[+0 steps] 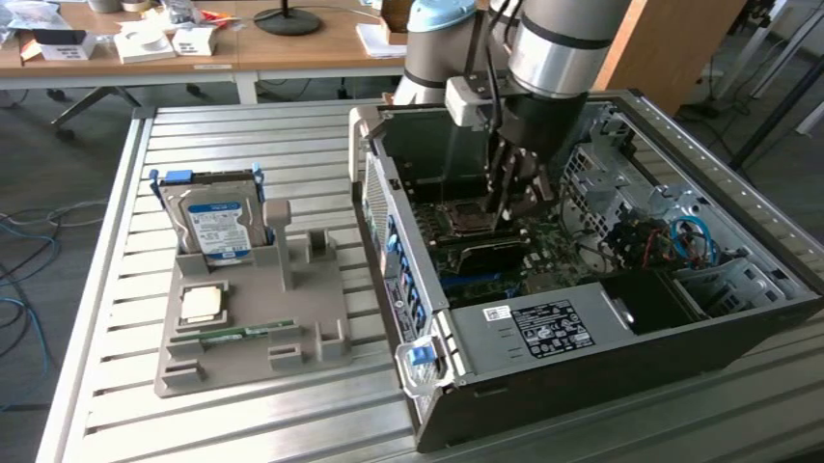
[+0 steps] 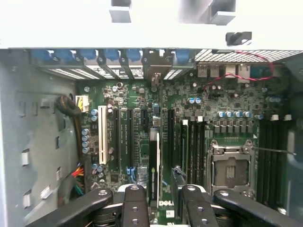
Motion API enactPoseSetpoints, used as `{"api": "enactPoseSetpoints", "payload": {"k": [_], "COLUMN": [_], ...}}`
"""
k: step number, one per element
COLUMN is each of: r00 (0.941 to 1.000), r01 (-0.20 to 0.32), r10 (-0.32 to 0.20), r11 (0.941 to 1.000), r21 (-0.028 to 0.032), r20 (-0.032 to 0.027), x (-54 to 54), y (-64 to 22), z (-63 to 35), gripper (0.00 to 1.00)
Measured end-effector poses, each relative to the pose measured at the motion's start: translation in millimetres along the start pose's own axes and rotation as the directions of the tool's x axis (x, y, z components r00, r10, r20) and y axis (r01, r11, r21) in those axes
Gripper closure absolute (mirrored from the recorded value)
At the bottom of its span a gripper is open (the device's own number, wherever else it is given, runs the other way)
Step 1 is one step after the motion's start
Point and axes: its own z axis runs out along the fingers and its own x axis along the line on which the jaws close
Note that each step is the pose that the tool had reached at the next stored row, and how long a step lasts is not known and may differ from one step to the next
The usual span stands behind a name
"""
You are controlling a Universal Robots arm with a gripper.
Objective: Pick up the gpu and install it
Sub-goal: 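Insert the gpu into the slot, then press down on the gpu until it lock into place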
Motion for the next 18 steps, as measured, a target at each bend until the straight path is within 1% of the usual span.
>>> {"api": "enactPoseSetpoints", "payload": {"k": [7,18], "r00": [1.0,1.0], "r01": [0.0,0.0], "r10": [0.0,0.0], "r11": [1.0,1.0], "r21": [-0.0001,0.0], "r20": [-0.0001,0.0], "x": [-0.4,-0.4], "y": [-0.1,-0.1], "z": [-19.1,-19.6], "gripper": [0.66,0.66]}}
